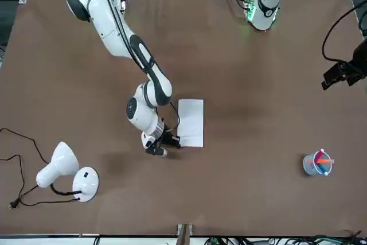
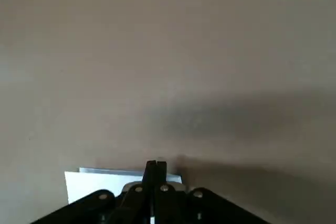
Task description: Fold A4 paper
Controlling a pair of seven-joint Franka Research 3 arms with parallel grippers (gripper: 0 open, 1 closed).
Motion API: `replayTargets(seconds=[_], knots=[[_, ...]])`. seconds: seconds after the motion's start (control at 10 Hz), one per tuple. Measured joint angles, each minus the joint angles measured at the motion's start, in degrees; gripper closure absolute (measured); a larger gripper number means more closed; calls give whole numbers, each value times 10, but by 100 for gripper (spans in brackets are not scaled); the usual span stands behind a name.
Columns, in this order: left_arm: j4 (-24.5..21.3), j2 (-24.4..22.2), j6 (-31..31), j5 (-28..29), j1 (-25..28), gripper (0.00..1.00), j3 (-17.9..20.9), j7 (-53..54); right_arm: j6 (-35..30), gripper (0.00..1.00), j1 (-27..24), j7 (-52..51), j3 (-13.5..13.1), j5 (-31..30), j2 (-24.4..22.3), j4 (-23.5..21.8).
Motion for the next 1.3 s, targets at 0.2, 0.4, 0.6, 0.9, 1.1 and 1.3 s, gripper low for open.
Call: replayTargets(seconds=[0.2,0.4,0.6,0.9,1.1,1.3], knots=[[-6,-12,-1,-4,-12,0,9,-1,-50,97,-4,0,-12,0,-6,17],[-10,-12,-1,-8,-17,0,17,-1,-139,97,-8,0,-26,-1,-49,24],[-13,-12,-1,-9,-17,0,18,-3,-217,95,-12,0,-44,-17,-120,1],[-16,-12,-1,-9,-17,0,19,-3,-283,85,-29,1,-54,-133,-262,-106],[-17,-12,-1,-9,-17,0,19,-3,-379,56,-76,-6,-56,-207,-342,-134],[-17,-12,-1,-9,-17,0,20,-3,-463,33,-136,-32,-55,-271,-413,-137]])
